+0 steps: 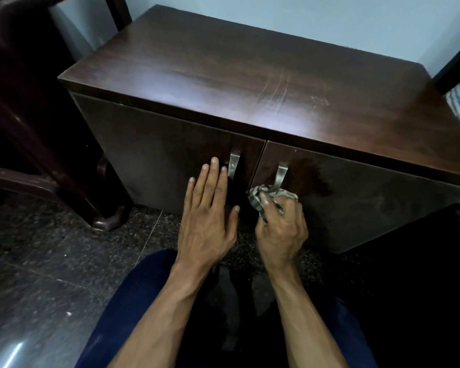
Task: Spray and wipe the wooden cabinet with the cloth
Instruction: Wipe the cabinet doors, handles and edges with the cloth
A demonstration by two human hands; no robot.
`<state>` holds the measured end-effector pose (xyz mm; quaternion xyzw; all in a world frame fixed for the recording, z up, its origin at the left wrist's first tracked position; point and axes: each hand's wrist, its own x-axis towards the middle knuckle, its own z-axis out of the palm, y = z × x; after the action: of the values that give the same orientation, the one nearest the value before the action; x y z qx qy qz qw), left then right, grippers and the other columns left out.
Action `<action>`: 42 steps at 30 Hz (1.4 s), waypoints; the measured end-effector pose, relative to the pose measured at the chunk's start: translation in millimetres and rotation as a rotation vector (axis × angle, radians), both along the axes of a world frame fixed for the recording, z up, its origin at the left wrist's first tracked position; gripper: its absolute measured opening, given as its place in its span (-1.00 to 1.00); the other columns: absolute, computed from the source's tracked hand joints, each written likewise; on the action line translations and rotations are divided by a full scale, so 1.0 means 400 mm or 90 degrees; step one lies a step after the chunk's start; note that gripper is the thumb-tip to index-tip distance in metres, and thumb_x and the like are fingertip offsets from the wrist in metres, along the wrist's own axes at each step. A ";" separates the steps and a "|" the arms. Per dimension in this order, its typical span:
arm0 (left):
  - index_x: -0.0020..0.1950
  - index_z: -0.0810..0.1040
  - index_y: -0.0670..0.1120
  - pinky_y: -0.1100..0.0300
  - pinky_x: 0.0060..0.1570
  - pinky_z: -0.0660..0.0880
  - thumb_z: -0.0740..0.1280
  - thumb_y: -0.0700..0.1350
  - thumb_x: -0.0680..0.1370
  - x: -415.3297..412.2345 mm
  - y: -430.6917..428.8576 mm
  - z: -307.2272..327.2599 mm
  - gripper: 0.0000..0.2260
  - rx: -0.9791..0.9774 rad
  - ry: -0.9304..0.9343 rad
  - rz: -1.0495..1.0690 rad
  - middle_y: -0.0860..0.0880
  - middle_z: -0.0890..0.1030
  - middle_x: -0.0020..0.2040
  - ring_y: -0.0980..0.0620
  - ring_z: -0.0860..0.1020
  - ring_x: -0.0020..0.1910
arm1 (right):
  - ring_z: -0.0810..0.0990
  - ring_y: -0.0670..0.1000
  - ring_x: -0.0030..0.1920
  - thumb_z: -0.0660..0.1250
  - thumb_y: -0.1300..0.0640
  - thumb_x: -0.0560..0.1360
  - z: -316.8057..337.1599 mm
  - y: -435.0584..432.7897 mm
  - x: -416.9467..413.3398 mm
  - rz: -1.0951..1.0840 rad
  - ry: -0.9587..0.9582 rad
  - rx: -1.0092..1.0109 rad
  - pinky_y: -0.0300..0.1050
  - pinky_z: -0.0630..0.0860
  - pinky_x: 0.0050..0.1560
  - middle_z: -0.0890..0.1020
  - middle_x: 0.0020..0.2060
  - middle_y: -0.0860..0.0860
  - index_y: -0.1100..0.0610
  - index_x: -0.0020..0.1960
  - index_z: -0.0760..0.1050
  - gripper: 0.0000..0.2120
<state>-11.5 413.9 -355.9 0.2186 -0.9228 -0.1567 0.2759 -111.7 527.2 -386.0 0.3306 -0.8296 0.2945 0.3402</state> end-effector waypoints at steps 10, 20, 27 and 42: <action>0.60 0.08 -0.20 -0.12 0.56 0.04 0.27 -0.05 0.61 -0.001 -0.002 0.001 -0.37 -0.004 0.000 0.005 -0.15 0.01 0.63 -0.05 -0.05 0.62 | 0.59 0.16 -0.01 0.48 0.35 0.35 0.012 0.000 0.014 -0.071 -0.077 -0.008 0.05 0.58 -0.13 0.64 0.01 0.11 0.14 0.08 0.66 -0.68; 0.59 0.11 -0.20 -0.10 0.57 0.01 0.28 -0.05 0.60 -0.002 -0.001 0.000 -0.37 -0.011 -0.008 0.011 -0.14 -0.01 0.63 -0.06 -0.05 0.62 | 0.59 0.19 0.14 0.43 0.37 0.41 0.048 0.033 -0.003 -0.107 -0.150 -0.209 0.07 0.58 0.14 0.60 0.05 0.19 0.24 0.09 0.64 -0.75; 0.59 0.10 -0.21 -0.11 0.57 0.03 0.27 -0.05 0.61 -0.005 0.003 0.000 -0.37 0.003 -0.004 0.005 -0.14 -0.02 0.63 -0.05 -0.06 0.62 | 0.46 0.20 0.17 0.23 0.14 0.49 0.089 0.003 0.023 0.054 -0.123 -0.126 -0.07 0.36 0.29 0.50 0.25 0.29 0.38 0.32 0.49 -0.53; 0.59 0.13 -0.21 -0.09 0.57 0.03 0.27 -0.03 0.61 -0.003 0.002 0.004 -0.38 0.013 0.005 0.000 -0.14 0.00 0.63 -0.05 -0.06 0.62 | 0.55 0.15 0.06 0.38 0.41 0.49 0.033 0.003 0.013 -0.035 -0.079 -0.130 0.11 0.58 0.01 0.61 0.07 0.23 0.30 0.03 0.64 -0.85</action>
<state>-12.8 414.8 -354.4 0.2210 -0.9200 -0.1670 0.2771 -106.4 528.4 -372.7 0.2526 -0.8235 0.3877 0.3281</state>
